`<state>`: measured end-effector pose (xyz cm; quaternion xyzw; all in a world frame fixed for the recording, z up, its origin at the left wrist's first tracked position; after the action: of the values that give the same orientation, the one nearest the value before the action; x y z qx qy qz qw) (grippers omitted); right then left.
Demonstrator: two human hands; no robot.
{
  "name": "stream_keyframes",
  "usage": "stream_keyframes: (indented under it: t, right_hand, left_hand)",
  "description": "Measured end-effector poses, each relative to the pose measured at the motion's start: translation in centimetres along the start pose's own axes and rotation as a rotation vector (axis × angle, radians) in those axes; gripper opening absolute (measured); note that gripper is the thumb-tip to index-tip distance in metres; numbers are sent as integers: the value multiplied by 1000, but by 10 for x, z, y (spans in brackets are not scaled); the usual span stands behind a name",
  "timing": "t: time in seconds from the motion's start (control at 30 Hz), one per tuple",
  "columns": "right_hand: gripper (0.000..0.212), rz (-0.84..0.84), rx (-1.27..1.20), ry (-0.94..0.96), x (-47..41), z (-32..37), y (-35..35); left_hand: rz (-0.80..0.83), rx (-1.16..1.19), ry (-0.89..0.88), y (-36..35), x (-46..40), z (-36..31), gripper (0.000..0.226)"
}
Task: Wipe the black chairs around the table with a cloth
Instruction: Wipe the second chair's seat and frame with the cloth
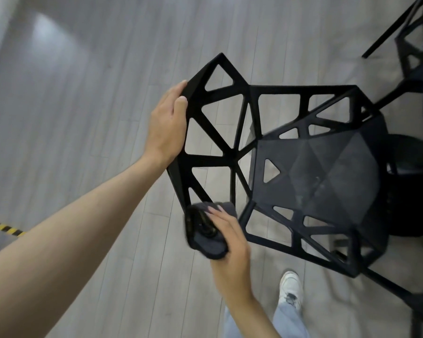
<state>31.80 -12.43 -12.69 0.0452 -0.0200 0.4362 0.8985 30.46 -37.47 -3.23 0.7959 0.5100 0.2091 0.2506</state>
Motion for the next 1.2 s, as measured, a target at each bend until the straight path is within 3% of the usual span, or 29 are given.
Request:
stream_keyframes:
  t: [0.1,0.23,0.3,0.43,0.53,0.63,0.77,0.93,1.03,1.2]
  right_hand:
    - [45,31,51,195,-4,35,-27]
    - [33,103,160,351,13,13,-22]
    - [46,111,136,298,12,-3,-10]
    - [68,34,118,-26,17,-53,15]
    - [67,-39,123,-167,13,-69,22]
    - [53,-28,-10,-153,-23,-35,-4]
    - [52,5,-25,-20,-81,15,-42]
    - [57,59,3,97,-90,-5,-34]
    - [59,34,167,136,-107,-23,-29]
    - [47,-81,329,-163,-143,-81,-8]
  left_hand:
    - [4,-29,-13,1,0,0,51]
    - [0,-55,-14,0,2,0,50]
    - [1,-61,-12,0,2,1,50]
    - [5,-84,-14,0,3,0,50]
    - [6,-84,-24,1,3,0,50]
    - [10,-95,-31,1,1,1,50]
    - [-4,-54,-12,2,0,1,51]
    - [-2,-51,-12,0,1,1,52]
    - [-2,-91,-27,0,3,0,51]
    - [8,-99,-25,-1,3,1,51]
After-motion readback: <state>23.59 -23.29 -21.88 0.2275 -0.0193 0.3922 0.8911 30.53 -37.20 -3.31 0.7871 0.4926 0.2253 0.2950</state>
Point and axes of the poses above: each hand's wrist, its own x-axis away from the middle knuckle, its own y-axis out of the back of the hand, z = x × y, the point moved 2 cm from there along -x, towards the middle knuckle, and after that the axes turned 4 degrees about x, right-handed, at the moved point
